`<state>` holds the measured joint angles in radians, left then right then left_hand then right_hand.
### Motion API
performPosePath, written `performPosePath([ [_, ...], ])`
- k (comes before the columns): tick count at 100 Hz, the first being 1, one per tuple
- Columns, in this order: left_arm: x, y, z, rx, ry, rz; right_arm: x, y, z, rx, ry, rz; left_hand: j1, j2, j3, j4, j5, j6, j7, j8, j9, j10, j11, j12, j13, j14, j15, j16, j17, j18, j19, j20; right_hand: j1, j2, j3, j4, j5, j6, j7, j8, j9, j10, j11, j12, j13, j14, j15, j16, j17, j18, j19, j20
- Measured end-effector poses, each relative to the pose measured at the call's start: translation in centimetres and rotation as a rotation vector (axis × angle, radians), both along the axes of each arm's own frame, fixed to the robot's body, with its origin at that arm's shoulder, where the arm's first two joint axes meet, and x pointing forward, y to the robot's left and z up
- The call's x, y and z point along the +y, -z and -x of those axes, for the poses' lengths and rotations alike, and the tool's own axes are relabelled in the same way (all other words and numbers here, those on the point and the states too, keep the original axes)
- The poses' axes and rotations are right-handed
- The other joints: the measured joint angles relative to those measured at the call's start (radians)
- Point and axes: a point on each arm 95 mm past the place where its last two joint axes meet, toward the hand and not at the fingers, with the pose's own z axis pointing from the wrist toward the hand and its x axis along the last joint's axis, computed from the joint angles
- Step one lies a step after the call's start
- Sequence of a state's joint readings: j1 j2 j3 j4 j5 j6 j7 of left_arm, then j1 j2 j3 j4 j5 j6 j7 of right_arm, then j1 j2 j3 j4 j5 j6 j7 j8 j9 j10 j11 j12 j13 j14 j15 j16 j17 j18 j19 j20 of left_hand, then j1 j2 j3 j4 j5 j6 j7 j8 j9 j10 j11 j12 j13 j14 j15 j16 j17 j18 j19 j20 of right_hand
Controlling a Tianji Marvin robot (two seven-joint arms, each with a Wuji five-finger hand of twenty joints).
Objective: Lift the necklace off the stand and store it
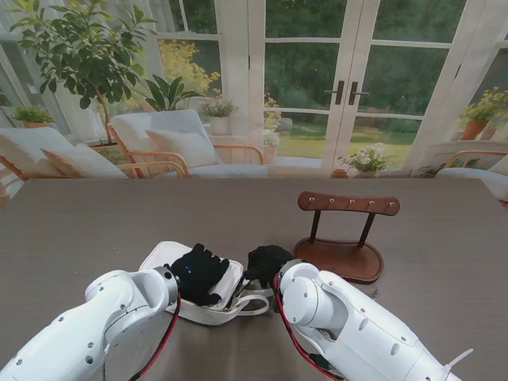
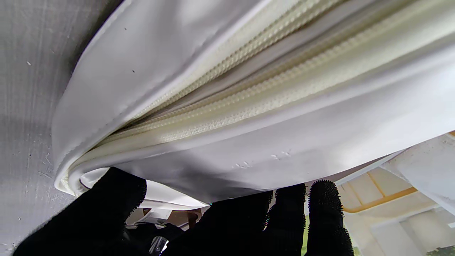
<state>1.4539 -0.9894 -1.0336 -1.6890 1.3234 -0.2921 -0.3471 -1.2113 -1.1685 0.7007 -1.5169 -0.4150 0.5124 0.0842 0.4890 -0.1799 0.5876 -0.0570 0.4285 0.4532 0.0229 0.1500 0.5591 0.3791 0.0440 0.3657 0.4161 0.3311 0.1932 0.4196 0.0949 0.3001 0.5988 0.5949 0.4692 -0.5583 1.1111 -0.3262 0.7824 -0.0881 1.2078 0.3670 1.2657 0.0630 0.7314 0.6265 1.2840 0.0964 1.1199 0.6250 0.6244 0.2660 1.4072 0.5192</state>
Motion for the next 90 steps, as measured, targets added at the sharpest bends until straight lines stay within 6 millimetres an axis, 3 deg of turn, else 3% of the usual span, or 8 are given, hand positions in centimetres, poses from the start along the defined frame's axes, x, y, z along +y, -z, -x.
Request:
performPosePath([
  [90, 0.4, -0.2, 0.4, 0.01, 0.031, -0.021, 1.5, 0.6, -3.2, 0.023, 0.059, 0.089, -0.033, 0.0, 0.087, 0.0, -0.011, 0.014, -0.015, -0.015, -0.016, 0.008, -0.012, -0.005, -0.003, -0.002, -0.014, -0.004, 0.001, -0.018, -0.022, -0.021, -0.005, -0.027, -0.002, -0.004, -0.011, -0.017, 0.001, 0.0, 0.001, -0.001, 0.017, 0.002, 0.0, -0.005, 0.046, 0.005, 0.0, 0.0, 0.008, 0.0],
])
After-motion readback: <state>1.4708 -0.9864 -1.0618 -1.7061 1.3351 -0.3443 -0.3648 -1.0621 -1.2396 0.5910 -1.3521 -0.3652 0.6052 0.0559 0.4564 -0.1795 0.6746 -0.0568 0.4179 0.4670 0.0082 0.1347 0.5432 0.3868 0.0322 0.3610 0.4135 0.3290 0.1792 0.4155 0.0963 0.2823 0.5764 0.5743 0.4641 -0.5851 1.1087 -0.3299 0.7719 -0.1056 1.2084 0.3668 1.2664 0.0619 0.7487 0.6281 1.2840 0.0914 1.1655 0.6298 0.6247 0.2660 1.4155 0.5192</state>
